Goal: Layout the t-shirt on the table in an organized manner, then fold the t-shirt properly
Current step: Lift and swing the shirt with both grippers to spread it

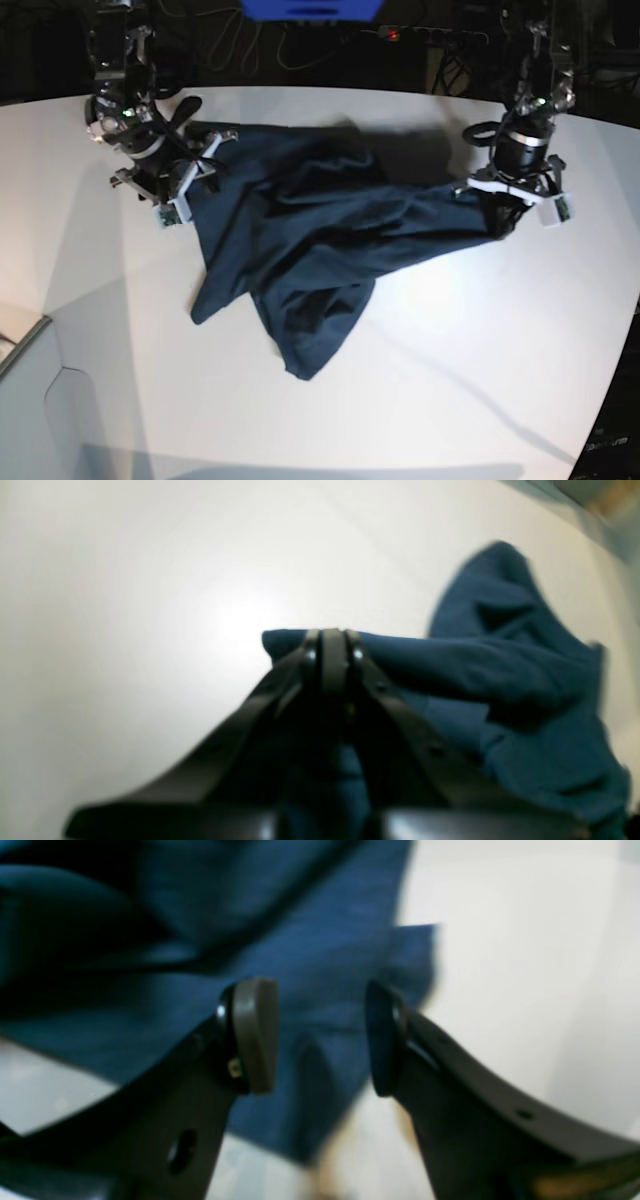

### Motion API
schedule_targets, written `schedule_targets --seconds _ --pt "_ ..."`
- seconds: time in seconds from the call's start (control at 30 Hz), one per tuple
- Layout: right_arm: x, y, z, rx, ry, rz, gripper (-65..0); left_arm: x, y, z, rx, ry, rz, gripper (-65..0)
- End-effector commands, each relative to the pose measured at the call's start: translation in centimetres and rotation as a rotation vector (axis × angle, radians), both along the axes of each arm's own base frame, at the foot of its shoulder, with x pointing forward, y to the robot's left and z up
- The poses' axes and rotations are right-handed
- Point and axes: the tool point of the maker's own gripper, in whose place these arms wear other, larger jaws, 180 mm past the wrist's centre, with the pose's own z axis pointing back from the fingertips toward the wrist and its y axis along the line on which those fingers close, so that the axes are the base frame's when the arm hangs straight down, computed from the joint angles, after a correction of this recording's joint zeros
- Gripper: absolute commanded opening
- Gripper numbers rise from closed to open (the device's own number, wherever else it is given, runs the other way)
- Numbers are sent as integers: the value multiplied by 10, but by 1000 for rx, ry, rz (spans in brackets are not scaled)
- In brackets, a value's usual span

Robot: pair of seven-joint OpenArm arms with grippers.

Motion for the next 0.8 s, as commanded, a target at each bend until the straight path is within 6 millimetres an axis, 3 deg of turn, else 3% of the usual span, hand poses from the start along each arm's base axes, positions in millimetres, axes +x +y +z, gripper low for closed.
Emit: schedule_targets --seconds 0.0,0.13,0.23,0.33,0.5,0.6,0.77 --pt "14 3 15 19 -62 12 -362 5 10 15 16 -53 19 -650" --pt "27 3 23 19 -93 12 -362 -5 36 14 41 -42 81 -650" --pt "41 5 32 25 -123 15 -361 -9 43 14 49 -36 101 -650" --pt "58 18 34 62 -136 9 -357 -16 56 10 50 -24 146 -650" --pt "83 34 31 109 -130 7 -296 -25 66 6 36 -18 205 -650" --pt "91 60 40 124 -150 73 -289 -29 64 3 33 -6 202 -650" --pt "89 124 58 135 -193 263 -289 -36 59 0 20 5 204 -650"
